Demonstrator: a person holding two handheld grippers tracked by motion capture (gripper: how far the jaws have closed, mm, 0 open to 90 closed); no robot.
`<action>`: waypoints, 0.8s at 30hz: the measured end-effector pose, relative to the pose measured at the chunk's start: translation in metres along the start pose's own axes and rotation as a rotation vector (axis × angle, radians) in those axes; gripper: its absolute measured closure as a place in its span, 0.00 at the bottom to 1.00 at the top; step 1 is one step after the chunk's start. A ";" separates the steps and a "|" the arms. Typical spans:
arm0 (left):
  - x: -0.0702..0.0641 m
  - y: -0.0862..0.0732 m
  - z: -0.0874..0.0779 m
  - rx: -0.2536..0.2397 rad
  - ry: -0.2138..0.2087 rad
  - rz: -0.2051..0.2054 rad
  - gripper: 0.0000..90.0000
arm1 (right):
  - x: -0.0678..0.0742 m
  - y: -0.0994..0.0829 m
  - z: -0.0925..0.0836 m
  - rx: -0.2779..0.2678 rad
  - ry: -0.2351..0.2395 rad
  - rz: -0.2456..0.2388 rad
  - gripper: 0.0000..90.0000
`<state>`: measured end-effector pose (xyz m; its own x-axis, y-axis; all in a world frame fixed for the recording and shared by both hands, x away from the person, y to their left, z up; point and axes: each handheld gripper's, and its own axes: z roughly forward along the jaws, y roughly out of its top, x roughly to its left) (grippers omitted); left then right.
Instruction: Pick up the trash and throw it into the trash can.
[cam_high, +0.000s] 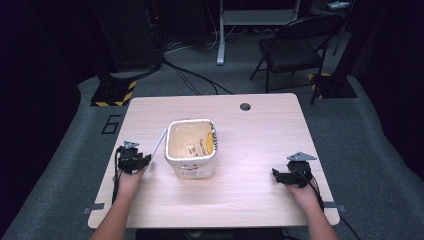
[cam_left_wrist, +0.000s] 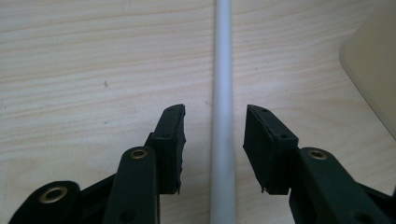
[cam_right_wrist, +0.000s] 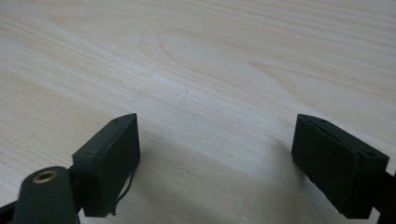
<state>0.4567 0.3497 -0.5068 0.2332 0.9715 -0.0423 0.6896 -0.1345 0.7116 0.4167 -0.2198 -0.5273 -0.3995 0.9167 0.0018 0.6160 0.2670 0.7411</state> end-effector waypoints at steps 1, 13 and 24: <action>0.000 0.000 0.000 0.000 0.000 0.000 0.65 | 0.000 0.000 0.000 0.000 0.000 0.000 0.16; -0.006 0.004 0.016 0.025 0.011 0.029 0.80 | 0.000 0.000 0.000 0.000 0.001 -0.001 0.16; -0.013 0.011 0.008 0.037 -0.012 0.079 0.88 | 0.000 0.000 0.000 0.000 0.002 -0.003 0.16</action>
<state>0.4667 0.3341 -0.5040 0.2961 0.9551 0.0041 0.6936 -0.2180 0.6866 0.4171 -0.2198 -0.5273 -0.4021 0.9156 0.0010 0.6148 0.2692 0.7413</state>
